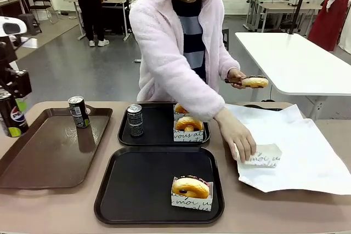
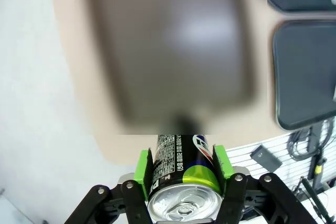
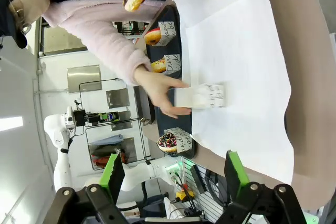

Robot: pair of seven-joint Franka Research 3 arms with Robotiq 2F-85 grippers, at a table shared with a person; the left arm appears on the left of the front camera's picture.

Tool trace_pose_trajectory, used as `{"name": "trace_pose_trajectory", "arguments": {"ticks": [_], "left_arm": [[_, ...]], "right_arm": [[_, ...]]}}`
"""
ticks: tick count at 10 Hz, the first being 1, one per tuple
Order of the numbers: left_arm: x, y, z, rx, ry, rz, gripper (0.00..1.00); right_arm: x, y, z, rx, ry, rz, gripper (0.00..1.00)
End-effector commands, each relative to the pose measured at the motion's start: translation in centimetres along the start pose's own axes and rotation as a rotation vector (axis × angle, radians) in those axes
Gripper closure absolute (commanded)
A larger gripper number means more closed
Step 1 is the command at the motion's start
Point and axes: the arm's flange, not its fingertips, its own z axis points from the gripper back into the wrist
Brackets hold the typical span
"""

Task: Set up donuts and drinks on trays.
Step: Pick up one Pepsi coke from the Handle tray and place it on the Flat Tray without a Pepsi coke.

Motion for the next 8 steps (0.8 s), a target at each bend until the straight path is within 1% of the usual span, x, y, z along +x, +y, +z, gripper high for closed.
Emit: {"name": "trace_pose_trajectory", "arguments": {"ticks": [1, 3, 4, 7, 8], "left_arm": [[0.8, -4.7, 0.0, 0.035, -0.054, -0.185, 0.42], [0.7, -9.8, -0.8, 0.033, -0.068, -0.302, 0.42], [1.3, -12.6, -1.6, 0.024, -0.056, -0.368, 0.42], [2.4, -19.4, -3.8, -0.002, -0.035, -0.493, 0.42], [2.7, -21.0, -4.6, -0.013, -0.038, -0.518, 0.42]], "right_arm": [[0.0, -0.1, -0.1, 0.018, -0.006, 0.01, 0.0], [0.0, -0.1, -0.1, 0.018, -0.006, 0.01, 0.0], [0.0, -0.1, -0.1, 0.018, -0.006, 0.01, 0.0], [0.0, -0.1, -0.1, 0.018, -0.006, 0.01, 0.0], [0.0, -0.1, -0.1, 0.018, -0.006, 0.01, 0.0]]}}
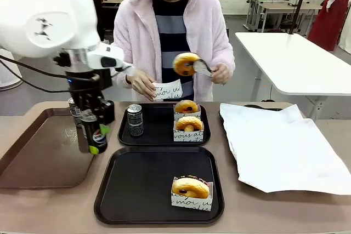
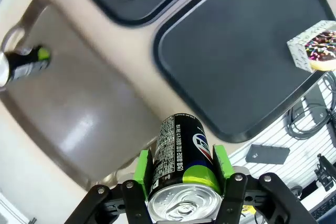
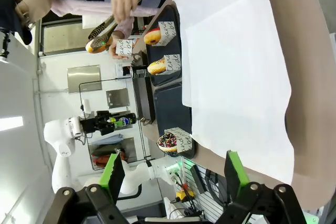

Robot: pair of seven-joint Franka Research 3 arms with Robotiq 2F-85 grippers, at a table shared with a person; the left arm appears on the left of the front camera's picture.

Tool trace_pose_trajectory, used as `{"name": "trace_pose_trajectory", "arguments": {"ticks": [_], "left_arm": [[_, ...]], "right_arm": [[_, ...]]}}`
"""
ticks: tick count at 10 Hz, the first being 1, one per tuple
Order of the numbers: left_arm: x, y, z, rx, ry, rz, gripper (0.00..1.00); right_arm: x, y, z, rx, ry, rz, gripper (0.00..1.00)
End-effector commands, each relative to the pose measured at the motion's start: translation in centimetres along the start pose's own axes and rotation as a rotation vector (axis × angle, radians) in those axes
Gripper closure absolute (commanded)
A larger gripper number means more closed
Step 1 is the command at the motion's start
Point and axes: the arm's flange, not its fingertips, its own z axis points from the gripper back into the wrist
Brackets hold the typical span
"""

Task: Set up donuts and drinks on trays.
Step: Pick up one Pepsi coke from the Handle tray and place it on the Flat Tray without a Pepsi coke.

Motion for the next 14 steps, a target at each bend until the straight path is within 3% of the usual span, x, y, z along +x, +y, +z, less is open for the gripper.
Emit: {"name": "trace_pose_trajectory", "arguments": {"ticks": [1, 5, 9, 13, 14], "left_arm": [[2.3, -0.8, -0.4, -0.031, -0.01, -0.053, 0.42], [4.5, -3.4, -3.4, -0.082, 0.014, -0.101, 0.42], [5.7, -2.9, -6.6, -0.151, 0.031, -0.137, 0.42], [3.6, -2.8, -5.6, -0.162, 0.006, -0.189, 0.42], [2.9, -2.7, -5.6, -0.189, 0.04, -0.206, 0.42]], "right_arm": [[0.0, -0.1, -0.1, 0.018, -0.005, 0.01, 0.0], [0.0, -0.1, -0.1, 0.018, -0.005, 0.01, 0.0], [0.0, -0.1, -0.1, 0.018, -0.005, 0.01, 0.0], [0.0, -0.1, -0.1, 0.018, -0.005, 0.01, 0.0], [0.0, -0.1, -0.1, 0.018, -0.005, 0.01, 0.0]]}}
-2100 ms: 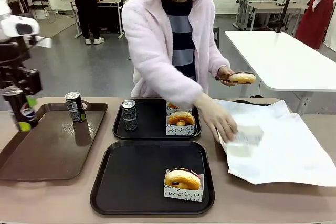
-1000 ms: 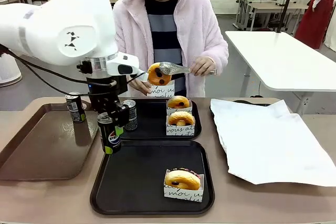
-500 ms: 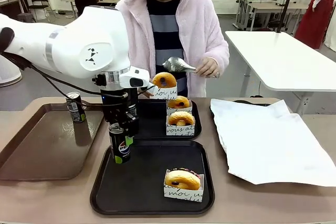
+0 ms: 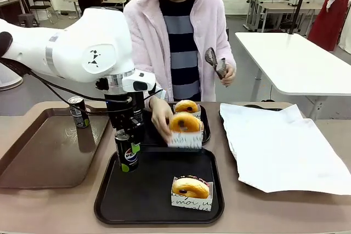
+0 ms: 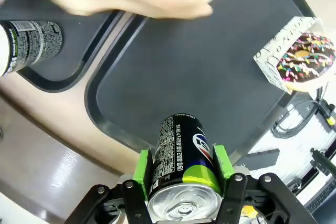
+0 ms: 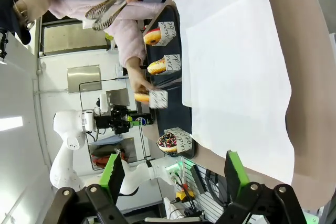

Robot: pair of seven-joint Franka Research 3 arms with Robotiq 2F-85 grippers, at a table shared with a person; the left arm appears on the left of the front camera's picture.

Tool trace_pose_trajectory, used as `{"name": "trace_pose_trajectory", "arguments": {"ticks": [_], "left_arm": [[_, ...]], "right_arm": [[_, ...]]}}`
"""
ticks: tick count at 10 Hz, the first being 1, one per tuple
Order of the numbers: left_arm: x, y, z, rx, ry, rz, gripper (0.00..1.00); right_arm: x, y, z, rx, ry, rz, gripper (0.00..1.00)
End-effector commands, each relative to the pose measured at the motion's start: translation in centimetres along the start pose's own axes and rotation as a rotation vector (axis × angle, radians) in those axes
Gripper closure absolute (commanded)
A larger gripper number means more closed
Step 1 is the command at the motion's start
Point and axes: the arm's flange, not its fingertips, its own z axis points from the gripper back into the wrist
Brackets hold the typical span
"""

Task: Set up donuts and drinks on trays.
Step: Pick up one Pepsi coke from the Handle tray and place it on the Flat Tray without a Pepsi coke.

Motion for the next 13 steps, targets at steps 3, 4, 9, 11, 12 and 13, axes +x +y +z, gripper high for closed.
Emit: {"name": "trace_pose_trajectory", "arguments": {"ticks": [3, 4, 9, 11, 12, 13], "left_arm": [[-10.0, -2.1, 6.1, -0.102, 0.05, -0.174, 0.42], [-11.8, -2.9, 6.8, -0.069, 0.014, -0.189, 0.42], [-9.8, -2.5, 5.0, -0.002, -0.002, -0.147, 0.42], [-6.6, -2.0, 2.6, 0.061, -0.015, -0.104, 0.42], [-5.0, -1.9, 1.5, 0.064, -0.03, -0.085, 0.42], [-3.9, -1.9, 0.6, 0.098, -0.055, -0.06, 0.42]], "right_arm": [[0.0, -0.1, -0.1, 0.018, -0.006, 0.01, 0.0], [0.0, -0.1, -0.1, 0.018, -0.006, 0.01, 0.0], [0.0, -0.1, -0.1, 0.018, -0.006, 0.01, 0.0], [0.0, -0.1, -0.1, 0.018, -0.006, 0.01, 0.0], [0.0, -0.1, -0.1, 0.018, -0.006, 0.01, 0.0], [0.0, -0.1, -0.1, 0.018, -0.006, 0.01, 0.0]]}}
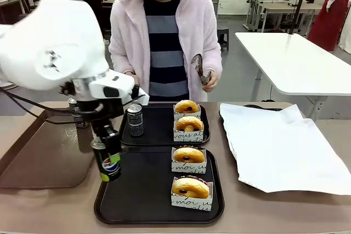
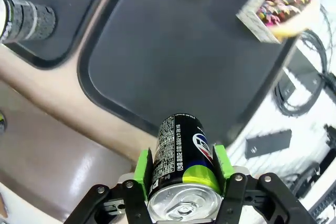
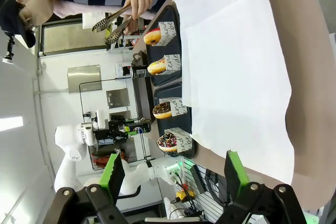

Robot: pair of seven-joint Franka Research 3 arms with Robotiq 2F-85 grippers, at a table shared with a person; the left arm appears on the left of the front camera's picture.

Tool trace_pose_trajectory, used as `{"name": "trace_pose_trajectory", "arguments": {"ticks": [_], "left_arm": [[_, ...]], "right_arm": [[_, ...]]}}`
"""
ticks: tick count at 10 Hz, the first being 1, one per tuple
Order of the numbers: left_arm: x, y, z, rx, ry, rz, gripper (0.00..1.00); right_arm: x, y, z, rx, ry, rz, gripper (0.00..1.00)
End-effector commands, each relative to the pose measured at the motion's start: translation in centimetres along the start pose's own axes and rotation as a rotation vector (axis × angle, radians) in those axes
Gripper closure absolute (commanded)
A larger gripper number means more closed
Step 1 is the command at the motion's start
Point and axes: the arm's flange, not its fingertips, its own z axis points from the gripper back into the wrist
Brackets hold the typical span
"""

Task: Set up donuts and drinks on trays.
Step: Pick up one Pepsi coke from the Handle tray and place it on the Flat Tray without a Pepsi coke.

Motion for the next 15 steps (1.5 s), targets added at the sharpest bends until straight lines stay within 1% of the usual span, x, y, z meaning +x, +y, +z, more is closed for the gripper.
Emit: {"name": "trace_pose_trajectory", "arguments": {"ticks": [1, 4, 8, 9, 10, 15], "left_arm": [[2.5, 0.4, -0.6, 0.094, -0.023, 0.043, 0.42], [4.1, 0.8, -3.2, 0.131, -0.037, 0.056, 0.42], [4.2, 1.3, -5.6, 0.162, -0.065, 0.062, 0.42], [4.3, 1.5, -5.7, 0.169, -0.05, 0.064, 0.16], [4.2, 1.4, -5.8, 0.169, -0.044, 0.054, 0.0], [4.3, 1.5, -5.0, 0.149, -0.035, 0.075, 0.0]], "right_arm": [[0.0, -0.1, -0.1, 0.018, -0.006, 0.01, 0.0], [0.0, -0.1, -0.1, 0.018, -0.006, 0.01, 0.0], [0.0, -0.1, -0.1, 0.018, -0.006, 0.01, 0.0], [0.0, -0.1, -0.1, 0.018, -0.006, 0.01, 0.0], [0.0, -0.1, -0.1, 0.018, -0.006, 0.01, 0.0], [0.0, -0.1, -0.1, 0.018, -0.006, 0.01, 0.0]]}}
